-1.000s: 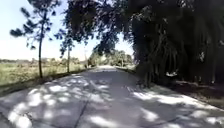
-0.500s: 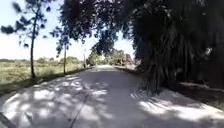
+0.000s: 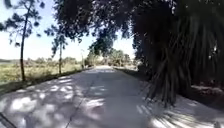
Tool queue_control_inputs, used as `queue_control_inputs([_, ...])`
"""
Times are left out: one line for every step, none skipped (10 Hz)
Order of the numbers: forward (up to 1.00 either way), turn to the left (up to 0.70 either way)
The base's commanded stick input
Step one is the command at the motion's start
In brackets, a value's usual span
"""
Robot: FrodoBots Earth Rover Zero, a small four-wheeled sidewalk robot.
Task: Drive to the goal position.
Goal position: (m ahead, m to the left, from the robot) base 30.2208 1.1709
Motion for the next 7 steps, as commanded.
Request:
queue_control_inputs([0.85, 0.00])
queue_control_inputs([0.85, 0.00])
queue_control_inputs([0.85, 0.00])
queue_control_inputs([0.85, 0.00])
queue_control_inputs([0.85, 0.00])
queue_control_inputs([0.85, 0.00])
queue_control_inputs([0.85, 0.00])
